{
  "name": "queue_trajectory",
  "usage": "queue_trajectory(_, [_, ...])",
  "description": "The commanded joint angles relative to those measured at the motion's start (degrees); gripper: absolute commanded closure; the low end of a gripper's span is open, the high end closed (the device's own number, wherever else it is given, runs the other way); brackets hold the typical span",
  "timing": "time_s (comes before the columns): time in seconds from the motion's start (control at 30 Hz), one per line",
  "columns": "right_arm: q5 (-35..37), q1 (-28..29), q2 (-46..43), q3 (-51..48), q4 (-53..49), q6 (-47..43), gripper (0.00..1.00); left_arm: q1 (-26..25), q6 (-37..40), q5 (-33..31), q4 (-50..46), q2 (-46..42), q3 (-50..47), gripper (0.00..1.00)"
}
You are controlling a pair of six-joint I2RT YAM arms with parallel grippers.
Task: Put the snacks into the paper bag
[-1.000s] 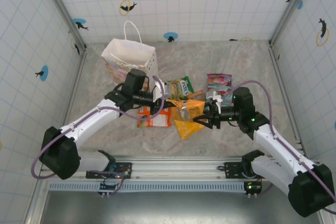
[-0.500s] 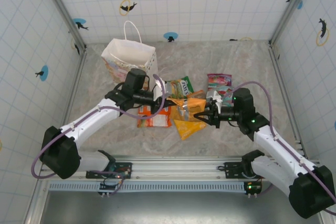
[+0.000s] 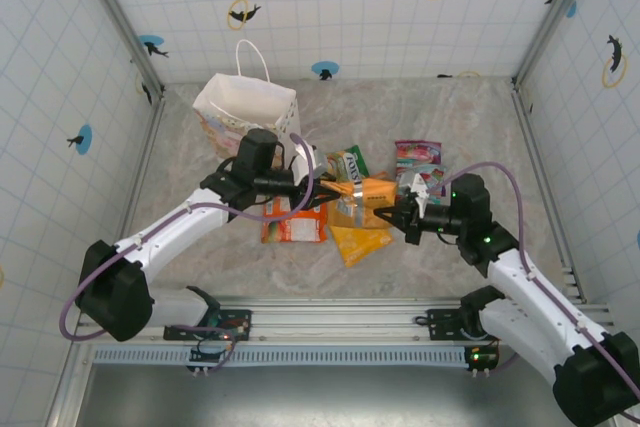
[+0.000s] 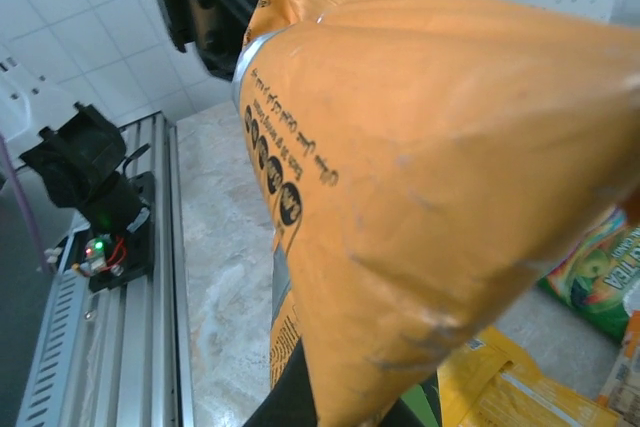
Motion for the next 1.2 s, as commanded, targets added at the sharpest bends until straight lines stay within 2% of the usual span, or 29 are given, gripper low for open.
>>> queue_trajectory(0.0, [5.2,0.35,-2.25,-1.23,5.11,2.89,0.96,0.02,-3.66,-5.0,1.98,-1.22,-0.42,0.45])
queue_trajectory(0.07, [7.67,0.38,-2.94,-1.27,6.6,4.51,0.97,0.11,-6.24,-9.49,1.9,-1.67,-0.49,0.39])
queue_trajectory(0.17, [10.97,0.47,-2.93,0.06,6.58,6.5,0.98,1.07,-9.28,-12.8,1.45,-2.84,-1.43,0.33])
queue_trajectory(0.33, [18.75,0.78,-1.38,3.77,4.28,9.87,1.0,3.68,-14.9,-16.2,2.88,-6.07,-4.98,0.27])
queue_trajectory(0.5, [25.83,2.76,0.81,7.49,4.27,13.14,1.0,6.86,-18.94,-19.19,4.17,-9.79,-9.26,0.25])
queue_trajectory(0.63, [32.59,6.69,3.57,11.41,6.04,15.32,1.0,9.86,-22.66,-20.31,4.36,-12.65,-12.03,0.25])
queue_trajectory(0.7, [36.4,9.33,5.48,13.7,7.63,16.19,1.0,13.25,-24.37,-20.36,4.35,-14.03,-13.35,0.25])
queue_trajectory(0.87, [45.82,16.48,12.96,22.04,10.55,16.61,1.0,16.92,-27.77,-22.51,4.09,-17.09,-16.21,0.25])
queue_trajectory(1.03, [51.53,22.13,19.93,29.71,16.95,14.69,1.0,18.39,-29.77,-26.36,3.67,-18.32,-17.24,0.26])
queue_trajectory(1.17, [51.85,23.35,25.97,33.87,25.93,14.88,1.0,19.19,-32.28,-30.87,2.26,-18.36,-16.5,0.26])
